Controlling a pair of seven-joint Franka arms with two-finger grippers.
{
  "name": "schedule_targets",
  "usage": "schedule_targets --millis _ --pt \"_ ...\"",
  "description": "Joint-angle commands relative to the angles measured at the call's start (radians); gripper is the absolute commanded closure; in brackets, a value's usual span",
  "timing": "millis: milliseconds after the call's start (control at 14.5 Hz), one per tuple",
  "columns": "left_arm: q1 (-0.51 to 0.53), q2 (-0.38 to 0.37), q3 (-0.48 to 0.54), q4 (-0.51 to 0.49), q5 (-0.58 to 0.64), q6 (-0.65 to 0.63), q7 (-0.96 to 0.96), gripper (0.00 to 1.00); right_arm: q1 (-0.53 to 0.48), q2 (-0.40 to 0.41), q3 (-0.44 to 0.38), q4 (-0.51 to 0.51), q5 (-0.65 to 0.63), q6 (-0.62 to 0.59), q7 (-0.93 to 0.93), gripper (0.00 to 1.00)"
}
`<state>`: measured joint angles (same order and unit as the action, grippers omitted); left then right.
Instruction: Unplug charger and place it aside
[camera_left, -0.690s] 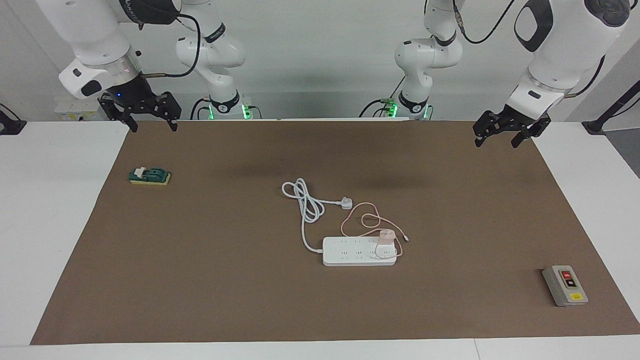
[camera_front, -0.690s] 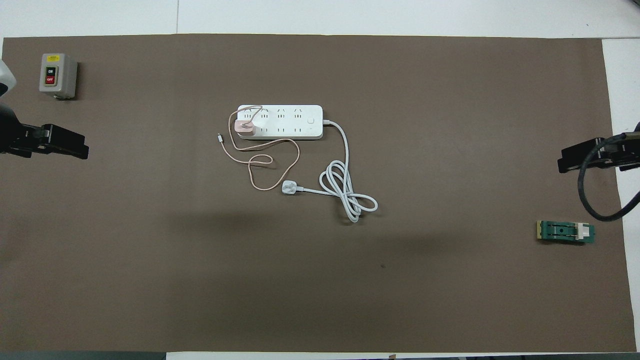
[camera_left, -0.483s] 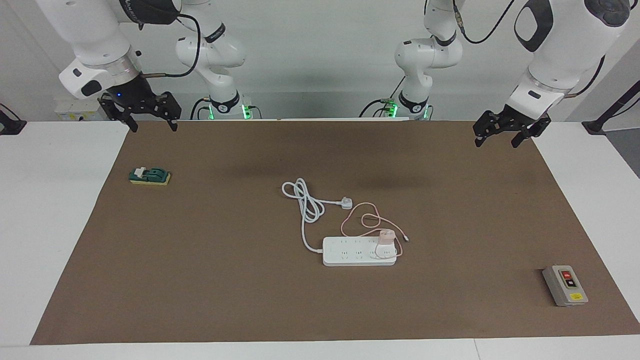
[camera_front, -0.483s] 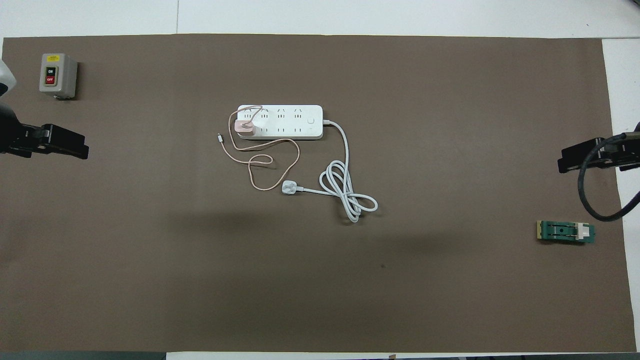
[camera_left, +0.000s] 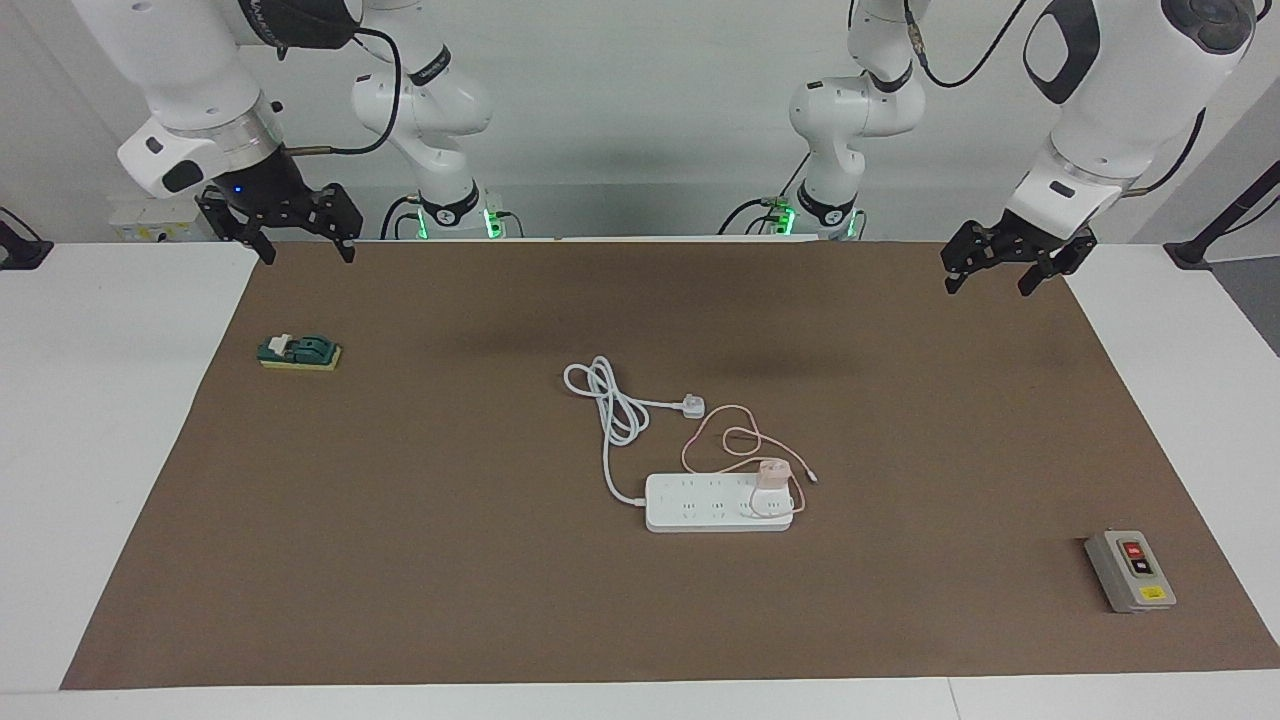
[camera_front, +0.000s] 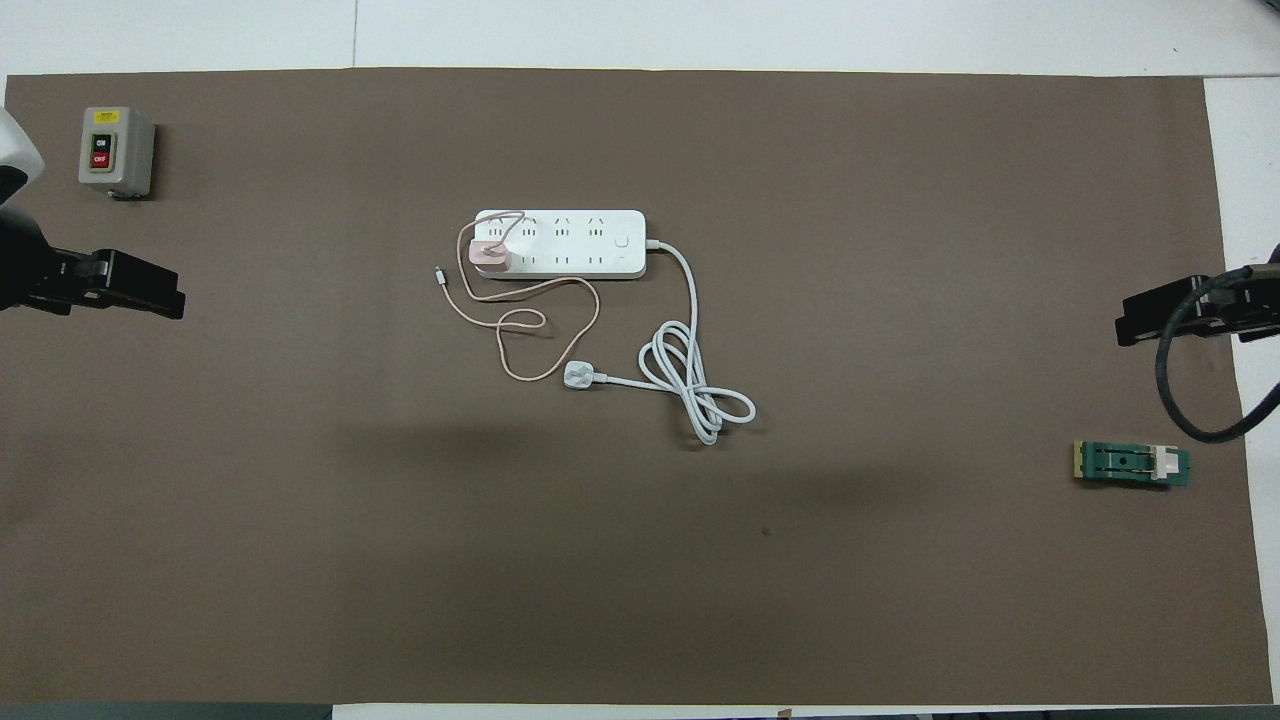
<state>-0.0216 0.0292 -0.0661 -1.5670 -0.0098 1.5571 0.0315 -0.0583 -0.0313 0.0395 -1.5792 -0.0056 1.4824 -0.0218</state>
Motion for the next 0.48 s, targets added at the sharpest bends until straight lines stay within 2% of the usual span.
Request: schedule_targets --millis 0,207,414 --pt "-0.009 -0.032 0.006 -0.037 0.007 0.008 -0.024 0.0 -0.011 -0.012 0.003 -0.01 0.012 -0.001 0.009 0.0" --pt "-0.011 -0.037 0.005 -0.045 0.007 0.029 -0.12 0.0 0.001 -0.009 0.005 -0.031 0.022 0.038 0.09 0.0" --pt "-0.024 -0.005 0.0 -0.042 0.004 0.057 -0.259 0.0 0.064 0.01 0.005 -0.088 0.096 0.097 0.337 0.0"
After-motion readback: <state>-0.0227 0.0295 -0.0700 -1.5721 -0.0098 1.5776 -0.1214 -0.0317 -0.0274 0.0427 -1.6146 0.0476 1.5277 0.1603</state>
